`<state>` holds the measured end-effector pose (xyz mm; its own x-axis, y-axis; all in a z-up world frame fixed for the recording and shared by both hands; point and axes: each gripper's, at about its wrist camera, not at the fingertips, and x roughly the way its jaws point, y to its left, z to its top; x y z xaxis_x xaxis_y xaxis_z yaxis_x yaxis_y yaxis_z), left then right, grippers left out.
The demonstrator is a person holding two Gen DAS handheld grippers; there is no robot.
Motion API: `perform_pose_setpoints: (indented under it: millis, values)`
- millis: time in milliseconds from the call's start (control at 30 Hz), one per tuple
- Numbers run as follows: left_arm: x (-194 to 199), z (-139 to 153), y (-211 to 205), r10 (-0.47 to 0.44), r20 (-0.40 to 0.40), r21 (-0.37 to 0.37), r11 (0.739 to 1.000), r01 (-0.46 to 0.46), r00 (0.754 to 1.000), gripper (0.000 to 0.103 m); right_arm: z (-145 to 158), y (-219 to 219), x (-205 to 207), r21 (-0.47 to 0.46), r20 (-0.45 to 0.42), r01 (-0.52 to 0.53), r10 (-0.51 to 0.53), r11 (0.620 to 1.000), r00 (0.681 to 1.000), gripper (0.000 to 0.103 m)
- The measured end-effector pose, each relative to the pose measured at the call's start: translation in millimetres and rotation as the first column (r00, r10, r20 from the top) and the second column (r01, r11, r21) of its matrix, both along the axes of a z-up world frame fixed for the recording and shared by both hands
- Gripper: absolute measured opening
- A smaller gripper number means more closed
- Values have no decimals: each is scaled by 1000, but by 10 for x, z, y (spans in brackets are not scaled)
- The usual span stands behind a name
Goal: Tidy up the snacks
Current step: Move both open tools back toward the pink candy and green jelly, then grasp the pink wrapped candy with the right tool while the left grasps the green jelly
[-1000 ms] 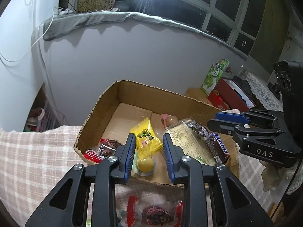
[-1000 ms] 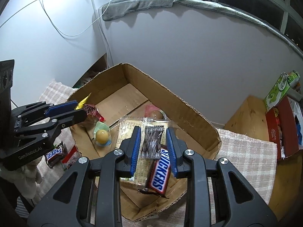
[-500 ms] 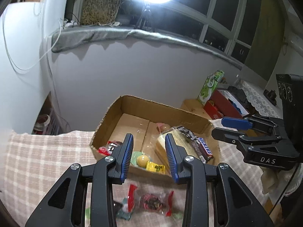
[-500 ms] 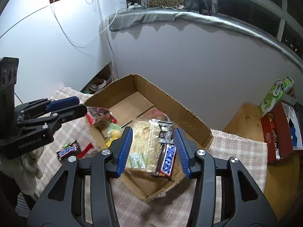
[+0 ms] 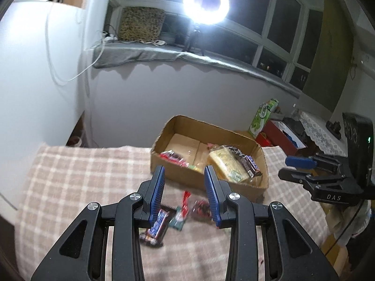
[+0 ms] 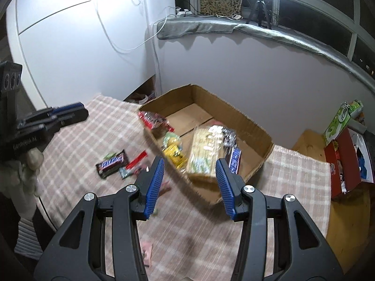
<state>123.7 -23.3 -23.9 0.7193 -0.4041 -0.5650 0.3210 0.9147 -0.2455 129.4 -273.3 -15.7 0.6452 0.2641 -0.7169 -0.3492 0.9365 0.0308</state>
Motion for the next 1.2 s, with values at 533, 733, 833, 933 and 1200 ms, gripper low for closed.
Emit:
perform_pose_setpoints:
  millis: [533,733,833,933,1200]
  values:
    - [-438,-625,145,18,-101,15,1000,-17,995,33,-651,129,-657,-3,-96,-10,9,1000,995,48]
    - [-455,-851,19,-16,-153,32,999,22,988,33,-949,183,-756,12,-158,-14,16,1000,987,48]
    - [-432,-906,-100,-51,-165,45,997,59,985,33,-1051,222,-773,-18,-170,-21,17,1000,985,48]
    - [-396,-941,-222,-95,-178,47,993,105,980,33,-1111,233,-772,-18,-189,-32,29,999,982,48]
    - [-299,-1049,-597,-193,-214,65,975,211,958,33,-1241,246,-779,-9,-222,-51,48,999,974,48]
